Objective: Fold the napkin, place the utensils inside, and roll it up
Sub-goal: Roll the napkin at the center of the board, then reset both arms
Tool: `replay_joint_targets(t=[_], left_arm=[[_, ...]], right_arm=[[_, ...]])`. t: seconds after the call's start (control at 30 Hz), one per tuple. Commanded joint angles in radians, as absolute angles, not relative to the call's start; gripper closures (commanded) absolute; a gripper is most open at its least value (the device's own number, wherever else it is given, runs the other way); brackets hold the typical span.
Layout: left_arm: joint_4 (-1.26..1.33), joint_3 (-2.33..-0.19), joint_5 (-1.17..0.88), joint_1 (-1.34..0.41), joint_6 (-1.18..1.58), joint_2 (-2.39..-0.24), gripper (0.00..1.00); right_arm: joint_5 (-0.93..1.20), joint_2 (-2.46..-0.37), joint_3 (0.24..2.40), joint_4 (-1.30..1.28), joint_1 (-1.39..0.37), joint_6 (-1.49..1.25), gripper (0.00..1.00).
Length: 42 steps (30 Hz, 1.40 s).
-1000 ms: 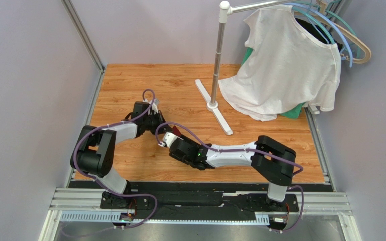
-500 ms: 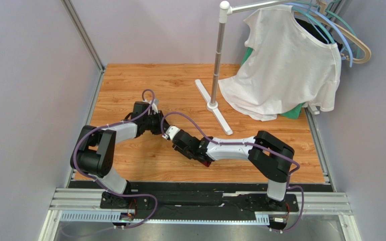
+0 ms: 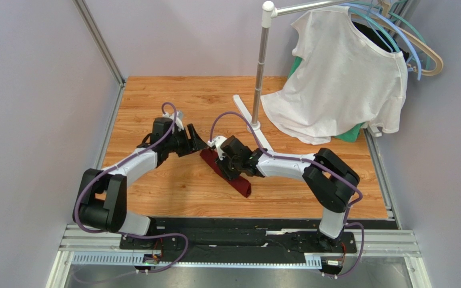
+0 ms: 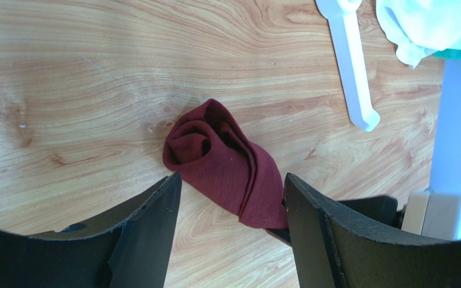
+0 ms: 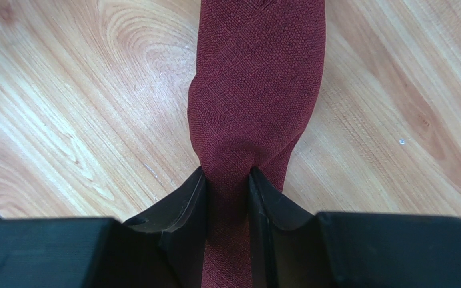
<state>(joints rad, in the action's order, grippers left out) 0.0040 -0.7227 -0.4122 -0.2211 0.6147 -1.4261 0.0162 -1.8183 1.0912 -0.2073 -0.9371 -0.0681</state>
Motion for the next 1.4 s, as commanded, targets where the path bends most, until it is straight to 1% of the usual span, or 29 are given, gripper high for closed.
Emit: replay_joint_targets(t=[0.0, 0.07, 0.37, 0.57, 0.6, 0.63, 0.7, 0.73, 0.83, 1.03, 1.07, 1.1, 1.17, 1.27, 1.37], left_arm=[[-0.032, -0.729, -0.383, -0.215, 0.618, -1.39, 0.28], [-0.035, -0.724, -0.387, -0.215, 0.618, -1.385, 0.28], [-0.034, -0.704, -0.385, -0.215, 0.621, -1.371, 0.28], [-0.032, -0.698, -0.382, -0.215, 0.626, -1.364, 0.27], [-0.031, -0.696, -0.382, -0.215, 0.626, -1.362, 0.27], [-0.032, -0.695, -0.38, -0.215, 0.626, -1.358, 0.27], [-0.037, -0.695, -0.377, -0.215, 0.624, -1.355, 0.27], [-0.037, -0.695, -0.374, -0.213, 0.623, -1.353, 0.27], [-0.043, -0.696, -0.376, -0.213, 0.621, -1.35, 0.27], [-0.043, -0.695, -0.379, -0.213, 0.615, -1.344, 0.27], [-0.043, -0.695, -0.38, -0.213, 0.614, -1.342, 0.26], [-0.041, -0.692, -0.377, -0.213, 0.614, -1.336, 0.26], [-0.041, -0.69, -0.373, -0.213, 0.615, -1.327, 0.25], [-0.054, -0.683, -0.354, -0.213, 0.617, -1.299, 0.24], [-0.121, -0.686, -0.299, -0.213, 0.603, -1.223, 0.23]], right_arm=[[0.173, -1.812, 1.065, -0.196, -0.887, -0.126, 0.71], [0.198, -1.815, 1.06, -0.187, -0.865, -0.133, 0.72], [0.112, -1.767, 1.031, -0.186, -0.874, -0.118, 0.73], [0.034, -1.752, 1.037, -0.201, -0.917, -0.106, 0.61], [0.026, -1.753, 1.04, -0.204, -0.922, -0.103, 0.57], [0.018, -1.756, 1.043, -0.207, -0.933, -0.101, 0.54], [0.002, -1.761, 1.052, -0.212, -0.94, -0.1, 0.5], [0.002, -1.763, 1.055, -0.213, -0.945, -0.1, 0.5], [-0.034, -1.755, 1.058, -0.215, -0.951, -0.098, 0.44], [-0.055, -1.715, 1.057, -0.227, -0.956, -0.095, 0.27], [-0.063, -1.701, 1.057, -0.229, -0.957, -0.094, 0.23], [-0.066, -1.694, 1.057, -0.23, -0.96, -0.095, 0.17], [-0.078, -1.669, 1.055, -0.23, -0.962, -0.098, 0.0], [-0.1, -1.632, 1.06, -0.241, -0.965, -0.103, 0.0], [-0.147, -1.594, 1.046, -0.235, -0.965, -0.123, 0.0]])
